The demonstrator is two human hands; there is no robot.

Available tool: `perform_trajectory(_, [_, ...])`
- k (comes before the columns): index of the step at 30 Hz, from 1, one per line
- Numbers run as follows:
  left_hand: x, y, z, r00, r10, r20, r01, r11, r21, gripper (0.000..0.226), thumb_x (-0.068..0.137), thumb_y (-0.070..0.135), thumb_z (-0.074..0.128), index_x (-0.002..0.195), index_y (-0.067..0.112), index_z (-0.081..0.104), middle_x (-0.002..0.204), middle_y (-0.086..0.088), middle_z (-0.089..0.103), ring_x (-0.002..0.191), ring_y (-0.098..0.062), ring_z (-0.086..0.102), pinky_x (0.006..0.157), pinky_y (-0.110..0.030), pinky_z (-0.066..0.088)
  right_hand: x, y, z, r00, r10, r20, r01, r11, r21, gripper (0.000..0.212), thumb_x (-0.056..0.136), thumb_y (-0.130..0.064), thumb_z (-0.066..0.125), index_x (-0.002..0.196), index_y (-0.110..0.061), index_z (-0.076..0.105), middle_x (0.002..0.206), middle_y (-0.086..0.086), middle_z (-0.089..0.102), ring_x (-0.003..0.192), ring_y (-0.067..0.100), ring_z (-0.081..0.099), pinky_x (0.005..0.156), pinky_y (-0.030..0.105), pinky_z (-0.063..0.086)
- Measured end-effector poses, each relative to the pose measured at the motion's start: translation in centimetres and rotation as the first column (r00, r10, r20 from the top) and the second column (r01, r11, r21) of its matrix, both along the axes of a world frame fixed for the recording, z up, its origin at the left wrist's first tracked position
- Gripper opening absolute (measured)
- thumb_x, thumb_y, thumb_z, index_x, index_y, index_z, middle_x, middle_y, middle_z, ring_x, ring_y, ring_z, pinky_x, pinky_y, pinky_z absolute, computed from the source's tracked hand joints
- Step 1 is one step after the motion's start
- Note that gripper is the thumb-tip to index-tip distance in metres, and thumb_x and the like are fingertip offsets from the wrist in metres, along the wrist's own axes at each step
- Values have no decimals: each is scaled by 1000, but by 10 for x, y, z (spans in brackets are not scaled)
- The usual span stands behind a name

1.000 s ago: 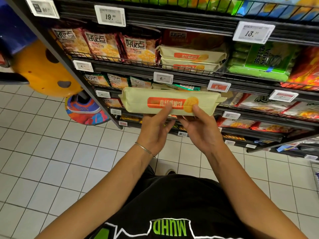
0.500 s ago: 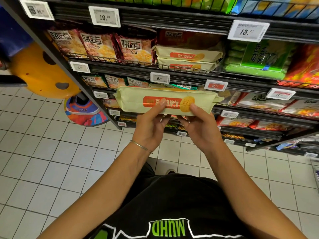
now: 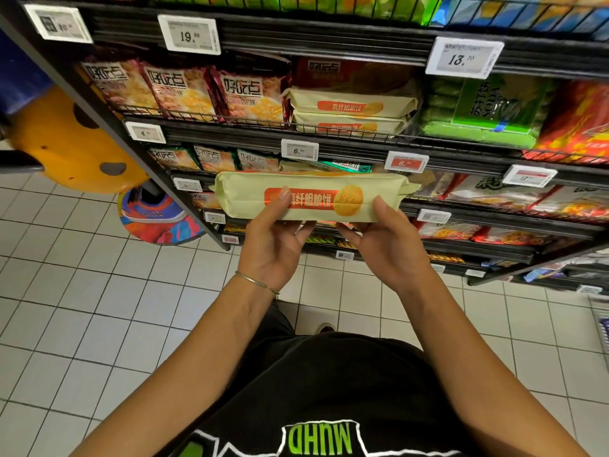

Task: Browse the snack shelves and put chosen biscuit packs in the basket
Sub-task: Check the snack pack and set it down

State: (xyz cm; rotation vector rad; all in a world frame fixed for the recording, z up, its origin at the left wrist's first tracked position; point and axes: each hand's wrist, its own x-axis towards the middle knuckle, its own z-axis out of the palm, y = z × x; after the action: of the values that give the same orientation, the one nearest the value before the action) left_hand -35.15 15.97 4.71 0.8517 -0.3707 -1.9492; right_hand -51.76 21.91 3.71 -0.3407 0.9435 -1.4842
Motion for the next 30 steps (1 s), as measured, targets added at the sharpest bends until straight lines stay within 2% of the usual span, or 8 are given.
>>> perform_trajectory(3, [8,-5,1,1000,2,-24,-2,1000,-4,68,75,16,83,137,13,56,136,-20,59,141,-42,46,117,-62,36,-4,1,2,994,59,90,-58,998,-13,104,71,-67,80,154,-15,44,152,11,56,137,32,56,112,58,45])
perform_trajectory(6, [16,-8,0,1000,-20,-17,19,998,-55,51,83,13,71,132,15,57,134,-19,59,142,-44,44,118,-66,31,-10,-3,0,964,105,244,-107,994,-6,96,86,-78,52,157,-14,40,156,17,51,141,40,51,117,63,37])
perform_trajectory(8, [21,-8,0,997,-71,-21,69,994,-88,54,82,7,70,134,14,55,134,-20,58,143,-44,43,119,-68,27,-11,-6,1,959,135,251,-146,989,25,85,96,-71,46,157,-12,42,155,19,51,141,42,50,114,60,42])
perform_trajectory(13, [30,-8,2,968,-249,9,247,953,-173,107,51,10,99,143,9,45,143,-27,45,145,-51,35,118,-71,24,-12,-6,-5,966,186,178,-206,973,105,62,97,-36,57,153,-11,47,150,20,56,134,43,57,98,52,58])
perform_trajectory(19, [32,-9,-1,954,-277,117,293,945,-146,88,48,25,103,125,13,62,124,-15,65,131,-42,51,118,-69,28,-6,-8,-6,980,135,149,-146,987,66,67,96,-17,58,158,-11,35,153,21,52,133,42,58,93,51,60])
perform_trajectory(22, [30,-8,-3,950,-276,146,293,949,-116,85,45,33,104,120,20,65,123,-9,69,130,-37,55,110,-60,45,-3,-11,-8,988,110,107,-117,991,64,68,93,-16,59,157,-11,37,152,20,53,137,43,54,98,52,58])
perform_trajectory(27, [23,-8,-1,960,-249,128,254,967,-25,118,45,37,104,146,13,48,141,-14,62,130,-37,59,97,-51,57,-4,-12,-13,993,104,54,-107,993,55,71,86,-10,65,153,-12,43,144,17,62,131,38,60,102,51,55])
perform_trajectory(30, [20,-8,-3,972,-182,149,181,983,15,86,73,24,90,147,7,49,145,-20,59,128,-41,60,102,-56,53,-3,-12,-12,991,132,-30,-131,990,45,70,83,-5,67,149,-11,46,136,15,66,124,34,65,95,43,58])
